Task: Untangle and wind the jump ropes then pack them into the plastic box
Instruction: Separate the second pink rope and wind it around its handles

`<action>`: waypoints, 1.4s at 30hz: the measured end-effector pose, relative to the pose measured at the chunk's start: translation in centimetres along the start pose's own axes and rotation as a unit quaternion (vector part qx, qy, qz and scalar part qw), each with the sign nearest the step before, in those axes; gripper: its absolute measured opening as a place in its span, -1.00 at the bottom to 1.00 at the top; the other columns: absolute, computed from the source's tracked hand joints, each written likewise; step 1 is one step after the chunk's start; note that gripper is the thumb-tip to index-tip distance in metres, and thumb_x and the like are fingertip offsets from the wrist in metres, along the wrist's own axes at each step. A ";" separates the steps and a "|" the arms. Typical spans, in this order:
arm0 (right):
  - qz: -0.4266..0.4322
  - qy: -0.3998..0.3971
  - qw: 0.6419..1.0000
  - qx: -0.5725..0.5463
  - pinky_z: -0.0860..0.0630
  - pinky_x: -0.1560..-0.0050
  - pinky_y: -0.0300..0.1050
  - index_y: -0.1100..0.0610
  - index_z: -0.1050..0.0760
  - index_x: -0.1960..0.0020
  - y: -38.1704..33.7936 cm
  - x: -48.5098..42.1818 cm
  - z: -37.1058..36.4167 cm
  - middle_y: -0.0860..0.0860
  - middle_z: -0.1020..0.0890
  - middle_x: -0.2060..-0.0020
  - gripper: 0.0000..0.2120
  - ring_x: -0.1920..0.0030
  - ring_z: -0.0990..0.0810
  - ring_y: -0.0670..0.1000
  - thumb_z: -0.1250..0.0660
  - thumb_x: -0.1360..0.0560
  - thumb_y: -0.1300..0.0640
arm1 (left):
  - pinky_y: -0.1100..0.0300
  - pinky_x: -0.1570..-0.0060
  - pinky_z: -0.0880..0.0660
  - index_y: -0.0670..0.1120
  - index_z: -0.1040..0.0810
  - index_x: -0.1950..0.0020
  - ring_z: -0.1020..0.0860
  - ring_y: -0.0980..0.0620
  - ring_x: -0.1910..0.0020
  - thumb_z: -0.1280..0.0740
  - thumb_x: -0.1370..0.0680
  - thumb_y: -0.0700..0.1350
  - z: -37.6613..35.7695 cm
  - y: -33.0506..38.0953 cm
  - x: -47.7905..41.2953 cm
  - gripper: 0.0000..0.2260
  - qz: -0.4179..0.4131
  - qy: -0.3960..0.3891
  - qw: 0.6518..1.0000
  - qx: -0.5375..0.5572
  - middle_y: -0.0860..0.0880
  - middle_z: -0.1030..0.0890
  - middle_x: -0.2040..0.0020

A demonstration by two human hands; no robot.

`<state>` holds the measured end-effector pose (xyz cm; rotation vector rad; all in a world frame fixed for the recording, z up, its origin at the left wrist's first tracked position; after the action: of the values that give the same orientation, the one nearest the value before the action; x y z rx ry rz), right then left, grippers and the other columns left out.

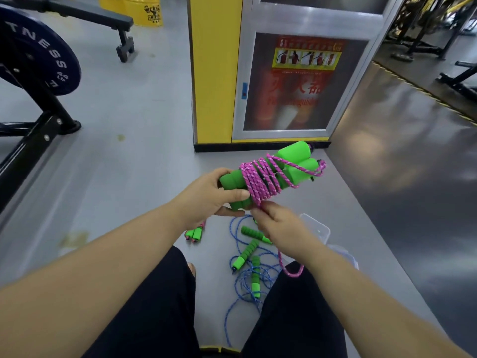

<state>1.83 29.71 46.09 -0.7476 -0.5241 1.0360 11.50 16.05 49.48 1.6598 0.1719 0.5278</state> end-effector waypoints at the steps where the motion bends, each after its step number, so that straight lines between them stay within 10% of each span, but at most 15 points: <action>1: -0.006 -0.014 1.000 0.020 -0.34 0.30 -0.16 0.10 -0.49 0.07 -0.1 -0.2 0.0 -0.09 -0.40 0.40 -0.79 0.38 -0.35 -0.07 -0.13 -0.60 0.05 | 0.15 0.19 -0.63 -0.16 -0.43 -0.20 -0.65 -0.02 0.14 -0.39 -0.47 -0.29 -0.1 -0.1 -0.3 -0.67 -0.004 0.023 0.999 -0.027 -0.14 -0.57 0.01; 6: -0.038 -0.074 0.989 0.121 -0.24 0.25 -0.17 0.01 -0.48 0.12 -0.9 -0.4 0.4 -0.16 -0.41 0.35 -0.76 0.30 -0.40 -0.15 -0.10 -0.61 0.03 | 0.07 0.14 -0.63 -0.12 -0.40 -0.17 -0.61 -0.09 0.09 -0.45 -0.45 -0.19 0.0 -0.4 -1.1 -0.64 -0.051 0.107 0.967 -0.224 -0.11 -0.53 0.01; 9: -0.031 -0.098 0.975 0.199 -0.36 0.17 -0.07 0.06 -0.49 0.09 -2.0 -0.4 1.2 -0.07 -0.45 0.31 -0.77 0.21 -0.47 0.01 -0.11 -0.60 0.01 | 0.07 0.04 -0.50 -0.11 -0.40 -0.22 -0.53 -0.08 0.05 -0.43 -0.47 -0.12 -0.6 -0.4 -0.9 -0.62 -0.106 0.116 0.889 -0.430 -0.06 -0.54 -0.02; 15: 0.061 0.001 0.942 0.330 -0.40 0.15 -0.14 -0.08 -0.56 -0.02 -4.5 -1.0 5.5 -0.10 -0.56 0.22 -0.81 0.14 -0.49 -0.06 -0.34 -0.45 -0.11 | 0.12 0.13 -0.37 -0.06 -0.37 -0.26 -0.49 -0.08 0.02 -0.35 -0.50 -0.17 -1.2 -0.5 -0.4 -0.64 -0.128 -0.005 0.817 -0.562 -0.06 -0.55 -0.08; 23: 0.009 -0.159 0.981 0.112 -0.29 0.35 -0.33 -0.17 -0.46 0.15 -2.5 -2.0 7.5 -0.11 -0.43 0.41 -0.70 0.44 -0.37 -0.18 -0.50 -0.20 -0.13 | 0.22 -0.06 -0.43 0.09 -0.54 -0.19 -0.50 0.10 -0.04 -0.44 -0.44 -0.21 -0.8 1.3 0.3 -0.62 -0.177 -0.116 0.849 -0.484 0.13 -0.57 -0.06; 28: 0.008 -0.218 0.974 0.067 -0.38 0.23 -0.48 -0.21 -0.45 0.11 -2.0 -1.4 6.7 -0.22 -0.54 0.16 -0.51 0.28 -0.51 -0.35 -0.40 -0.07 -0.42 | 0.44 0.10 -0.45 0.12 -0.49 -0.02 -0.55 0.32 0.16 -0.44 -0.43 -0.30 -0.5 1.0 0.5 -0.64 -0.128 -0.161 0.918 -0.338 0.34 -0.57 0.17; 33: -0.003 -0.220 0.975 0.023 -0.46 -0.15 -0.24 -0.05 -0.43 -0.19 -0.6 -1.5 5.8 -0.12 -0.57 -0.12 0.02 -0.09 -0.55 -0.22 -0.21 0.09 -0.65 | 0.23 -0.02 -0.53 0.01 -0.58 -0.06 -0.61 0.03 0.07 -0.40 -0.43 -0.40 -0.1 0.4 0.3 -0.65 -0.115 -0.168 0.957 -0.205 0.12 -0.61 0.02; 42: -0.061 0.021 0.977 -0.206 -0.45 0.27 -0.30 0.10 -0.51 0.09 0.4 -1.4 2.1 -0.06 -0.59 0.31 -0.85 0.38 -0.53 -0.20 -0.34 -0.48 0.01 | 0.13 0.14 -0.54 -0.08 -0.51 0.22 -0.55 -0.02 0.19 -0.36 -0.51 -0.22 -3.6 -3.4 -1.1 -0.87 -0.023 0.245 0.969 0.018 -0.05 -0.58 0.24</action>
<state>-0.48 29.21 47.08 -1.0863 -0.7506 0.8034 9.62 19.43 46.15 1.5302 0.5837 0.8983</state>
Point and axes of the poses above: each hand's wrist, its own x-axis away from the middle knuckle, its own z-axis out of the back of the hand, y = z × x, the point moved 1 cm from there along -x, towards the middle knuckle
